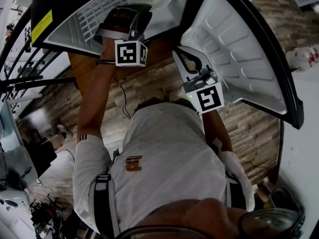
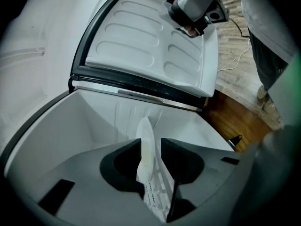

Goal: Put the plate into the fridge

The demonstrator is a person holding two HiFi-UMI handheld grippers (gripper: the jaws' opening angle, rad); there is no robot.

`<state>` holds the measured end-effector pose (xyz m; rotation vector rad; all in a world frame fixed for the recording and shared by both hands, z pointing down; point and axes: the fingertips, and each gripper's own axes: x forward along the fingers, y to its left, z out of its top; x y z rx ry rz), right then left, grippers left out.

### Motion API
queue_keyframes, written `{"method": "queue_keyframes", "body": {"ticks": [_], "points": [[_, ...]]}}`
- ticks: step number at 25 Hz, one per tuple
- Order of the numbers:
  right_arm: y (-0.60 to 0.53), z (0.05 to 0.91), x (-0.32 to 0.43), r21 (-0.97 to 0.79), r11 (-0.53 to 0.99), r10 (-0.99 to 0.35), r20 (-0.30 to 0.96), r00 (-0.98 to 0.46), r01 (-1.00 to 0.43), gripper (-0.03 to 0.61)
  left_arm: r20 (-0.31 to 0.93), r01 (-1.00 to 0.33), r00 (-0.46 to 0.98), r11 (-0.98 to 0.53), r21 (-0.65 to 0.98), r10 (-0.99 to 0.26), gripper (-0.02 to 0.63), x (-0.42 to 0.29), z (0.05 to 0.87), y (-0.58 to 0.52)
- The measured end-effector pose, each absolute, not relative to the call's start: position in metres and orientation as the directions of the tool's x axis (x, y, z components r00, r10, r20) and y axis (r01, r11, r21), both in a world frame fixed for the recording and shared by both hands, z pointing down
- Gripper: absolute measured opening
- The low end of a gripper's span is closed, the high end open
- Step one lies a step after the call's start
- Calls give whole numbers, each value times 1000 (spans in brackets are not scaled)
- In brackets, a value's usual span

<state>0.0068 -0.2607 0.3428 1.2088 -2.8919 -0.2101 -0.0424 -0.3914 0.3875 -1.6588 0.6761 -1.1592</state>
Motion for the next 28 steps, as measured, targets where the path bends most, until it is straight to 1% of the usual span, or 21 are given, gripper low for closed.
{"method": "queue_keyframes", "body": {"ticks": [3, 7, 15, 18, 23, 28], "points": [[-262, 344, 5, 123, 698, -707, -46, -706, -706, 32, 344, 37, 428, -364, -931, -836, 138, -41, 380, -383], [-264, 340, 6, 121, 697, -706, -54, -706, -707, 32, 297, -57, 487, -370, -927, -821, 133, -33, 366, -364], [-267, 328, 8, 117, 694, -707, -79, -703, -710, 32, 198, -292, 602, -444, -847, -774, 66, -14, 336, -323], [-268, 323, 7, 110, 695, -705, -91, -704, -711, 32, 160, -397, 635, -497, -771, -756, 51, -10, 328, -310], [-269, 313, 8, 97, 692, -705, -120, -699, -715, 32, 61, -582, 670, -574, -576, -740, 31, -8, 313, -295], [-267, 307, 10, 80, 703, -694, -141, -706, -707, 32, 7, -668, 678, -619, -413, -735, 24, -11, 306, -285]]}}
